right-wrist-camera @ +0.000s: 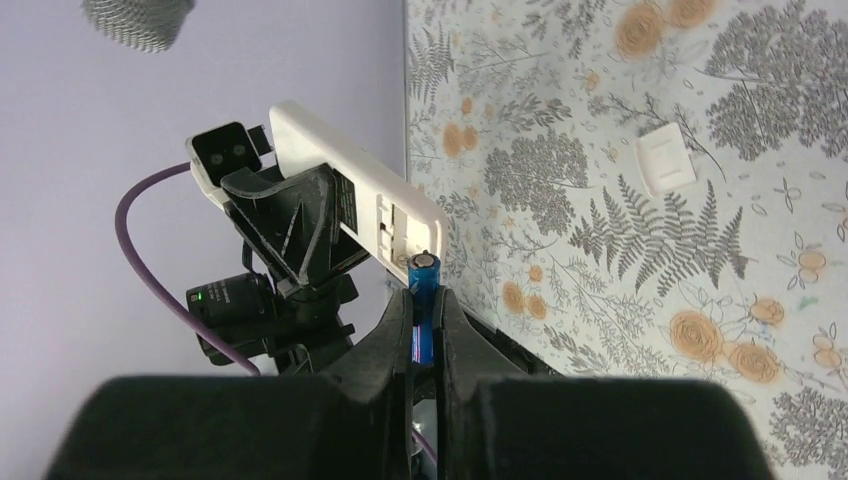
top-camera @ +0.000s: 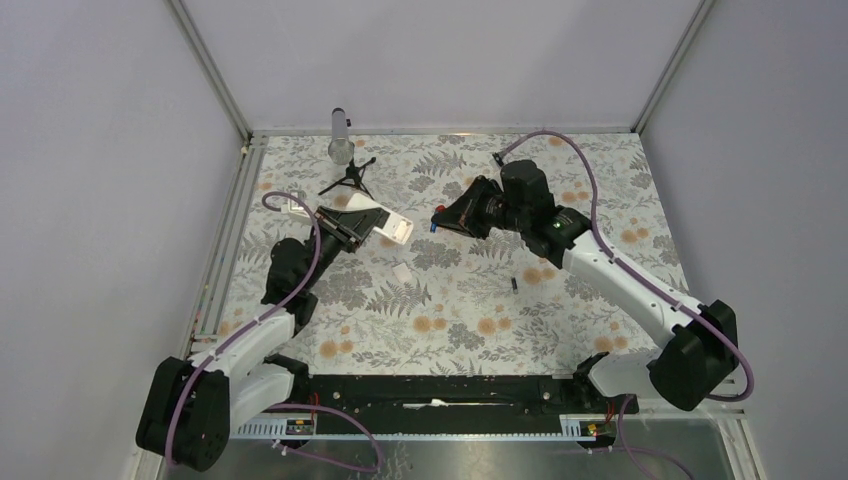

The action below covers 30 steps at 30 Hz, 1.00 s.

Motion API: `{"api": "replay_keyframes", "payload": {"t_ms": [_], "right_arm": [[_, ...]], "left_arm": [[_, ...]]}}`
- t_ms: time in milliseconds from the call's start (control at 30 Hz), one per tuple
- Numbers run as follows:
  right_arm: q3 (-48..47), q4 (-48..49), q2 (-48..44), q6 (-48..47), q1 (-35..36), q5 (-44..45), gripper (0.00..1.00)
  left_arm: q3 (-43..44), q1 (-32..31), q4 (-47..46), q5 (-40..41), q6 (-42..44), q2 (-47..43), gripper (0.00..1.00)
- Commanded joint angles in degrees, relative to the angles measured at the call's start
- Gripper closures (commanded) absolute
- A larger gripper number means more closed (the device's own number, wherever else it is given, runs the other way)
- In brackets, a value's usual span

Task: Load the batteries into the remote control
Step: Load the battery into the remote control.

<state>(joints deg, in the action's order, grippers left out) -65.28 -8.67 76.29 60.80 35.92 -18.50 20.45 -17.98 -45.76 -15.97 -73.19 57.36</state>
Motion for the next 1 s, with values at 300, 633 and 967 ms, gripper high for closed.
{"api": "replay_keyframes", "payload": {"t_ms": [300, 633, 967], "right_arm": [[-7.17, -10.82, 9.17, 1.73, 4.43, -0.67, 1.0], [-9.07, -11.77, 10.59, 4.58, 5.35, 0.73, 1.0], [-9.36, -9.31, 11.61, 7.65, 5.73, 0.86, 1.0]], "left_arm": [[-1.55, -0.3, -10.7, -1.47, -1.65, 5.61, 1.0], [-1.7, -0.81, -6.46, -0.07, 0.11, 4.98, 1.0], [-1.33, -1.01, -3.42, 0.87, 3.3, 4.47, 1.0]]}}
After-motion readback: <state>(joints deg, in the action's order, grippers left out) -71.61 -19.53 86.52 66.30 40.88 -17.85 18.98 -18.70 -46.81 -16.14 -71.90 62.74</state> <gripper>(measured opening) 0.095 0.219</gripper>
